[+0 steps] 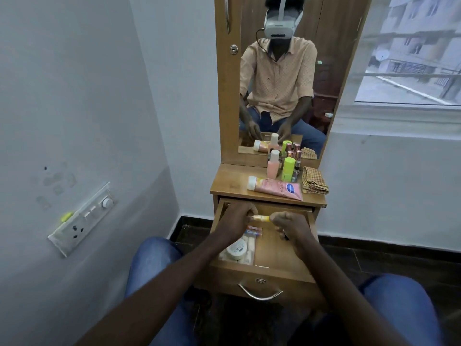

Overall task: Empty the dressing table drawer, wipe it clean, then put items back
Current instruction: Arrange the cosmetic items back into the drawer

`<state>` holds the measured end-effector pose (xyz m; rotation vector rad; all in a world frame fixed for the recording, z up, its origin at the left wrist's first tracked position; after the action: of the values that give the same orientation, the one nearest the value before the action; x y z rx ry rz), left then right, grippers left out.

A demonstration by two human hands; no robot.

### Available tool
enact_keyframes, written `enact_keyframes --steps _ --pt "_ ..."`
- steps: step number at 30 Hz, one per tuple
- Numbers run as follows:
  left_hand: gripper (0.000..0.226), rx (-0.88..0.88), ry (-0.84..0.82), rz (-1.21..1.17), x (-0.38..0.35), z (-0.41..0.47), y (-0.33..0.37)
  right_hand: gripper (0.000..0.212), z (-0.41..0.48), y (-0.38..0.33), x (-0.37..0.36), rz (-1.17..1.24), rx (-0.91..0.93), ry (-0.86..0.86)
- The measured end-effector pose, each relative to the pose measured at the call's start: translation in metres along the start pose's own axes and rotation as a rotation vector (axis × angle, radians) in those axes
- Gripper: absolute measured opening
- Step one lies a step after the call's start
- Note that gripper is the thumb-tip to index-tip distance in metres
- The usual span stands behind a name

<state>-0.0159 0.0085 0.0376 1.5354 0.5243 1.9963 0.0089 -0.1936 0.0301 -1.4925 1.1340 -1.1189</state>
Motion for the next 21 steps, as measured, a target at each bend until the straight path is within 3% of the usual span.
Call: enact_keyframes --steps 8,16,21 --pt "0.019 0.062 0.041 -0.076 -0.010 -0.007 -0.012 0.014 0.013 0.016 0.000 -0.015 -0.029 -0.061" --pt "0.017 0.183 0.503 -0.066 0.008 -0.015 -0.028 0.008 0.040 0.028 -0.016 -0.190 -0.067 0.181" --pt "0.017 0.373 0.680 -0.113 0.011 -0.013 -0.041 0.025 0.049 0.026 -0.037 -0.277 -0.037 0.237"
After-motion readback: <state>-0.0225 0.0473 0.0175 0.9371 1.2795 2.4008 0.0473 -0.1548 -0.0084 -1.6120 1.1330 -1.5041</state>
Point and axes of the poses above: each hand's wrist, its own z-axis towards the middle knuckle, its own x-axis out of the back of the hand, y = z × x, the point moved 1 cm from there along z, towards the middle knuckle, and after that the axes turned 4 degrees about x, right-handed, at the moved point
